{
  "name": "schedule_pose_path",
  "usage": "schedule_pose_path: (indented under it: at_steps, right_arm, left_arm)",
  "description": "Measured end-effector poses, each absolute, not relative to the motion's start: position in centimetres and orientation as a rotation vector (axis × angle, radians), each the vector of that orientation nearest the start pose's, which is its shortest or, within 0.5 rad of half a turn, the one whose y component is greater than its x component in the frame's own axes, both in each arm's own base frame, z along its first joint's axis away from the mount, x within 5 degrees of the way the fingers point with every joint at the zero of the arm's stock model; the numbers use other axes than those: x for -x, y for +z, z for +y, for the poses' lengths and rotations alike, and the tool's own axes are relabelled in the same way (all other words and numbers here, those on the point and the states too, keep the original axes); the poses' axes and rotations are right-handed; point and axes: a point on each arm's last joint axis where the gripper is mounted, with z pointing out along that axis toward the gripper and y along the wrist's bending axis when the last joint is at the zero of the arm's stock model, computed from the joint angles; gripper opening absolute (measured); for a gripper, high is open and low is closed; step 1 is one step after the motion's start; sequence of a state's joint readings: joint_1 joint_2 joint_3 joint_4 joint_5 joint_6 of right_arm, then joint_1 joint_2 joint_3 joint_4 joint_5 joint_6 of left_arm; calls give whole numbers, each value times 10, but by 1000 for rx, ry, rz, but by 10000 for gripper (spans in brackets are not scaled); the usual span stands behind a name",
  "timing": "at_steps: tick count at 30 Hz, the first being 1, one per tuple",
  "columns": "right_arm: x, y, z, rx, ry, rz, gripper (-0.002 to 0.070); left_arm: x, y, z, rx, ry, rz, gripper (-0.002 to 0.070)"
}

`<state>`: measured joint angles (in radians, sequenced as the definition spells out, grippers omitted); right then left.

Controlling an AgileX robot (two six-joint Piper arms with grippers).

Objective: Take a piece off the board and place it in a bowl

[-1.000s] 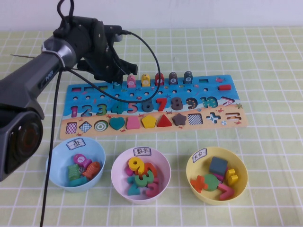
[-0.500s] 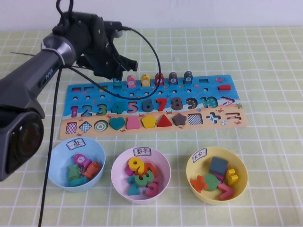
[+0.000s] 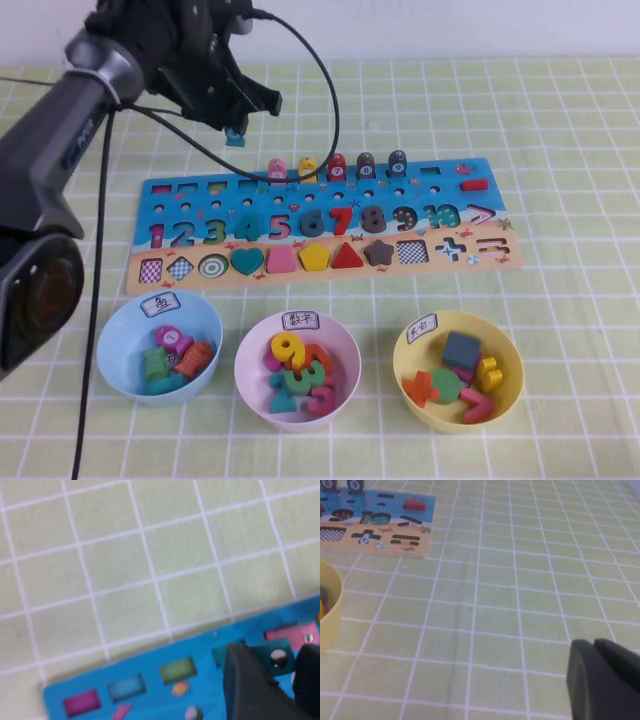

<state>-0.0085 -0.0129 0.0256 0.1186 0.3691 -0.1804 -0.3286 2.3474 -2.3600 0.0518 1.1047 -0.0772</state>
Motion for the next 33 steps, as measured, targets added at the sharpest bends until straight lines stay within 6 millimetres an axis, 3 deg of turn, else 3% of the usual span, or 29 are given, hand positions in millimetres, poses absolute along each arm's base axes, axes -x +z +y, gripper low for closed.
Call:
schedule_pose_path:
  at_steps: [10, 17, 21, 29, 33]
  right_arm:
    - [-53, 172, 3, 87, -14, 1861, -17]
    - [-53, 172, 3, 87, -14, 1861, -17]
    - [-53, 172, 3, 87, -14, 1861, -17]
    - [-53, 172, 3, 87, -14, 1861, -17]
    - [-53, 172, 3, 87, -14, 1861, -17]
  left_arm:
    - [-449, 328, -156, -480, -6, 2561, 160]
    - [-382, 347, -167, -621, 119, 2525, 160]
    - [-331, 353, -152, -592, 78, 2482, 159]
    - [-233, 315, -107, -467, -29, 2506, 159]
    - [-209, 289, -99, -448, -91, 2531, 159]
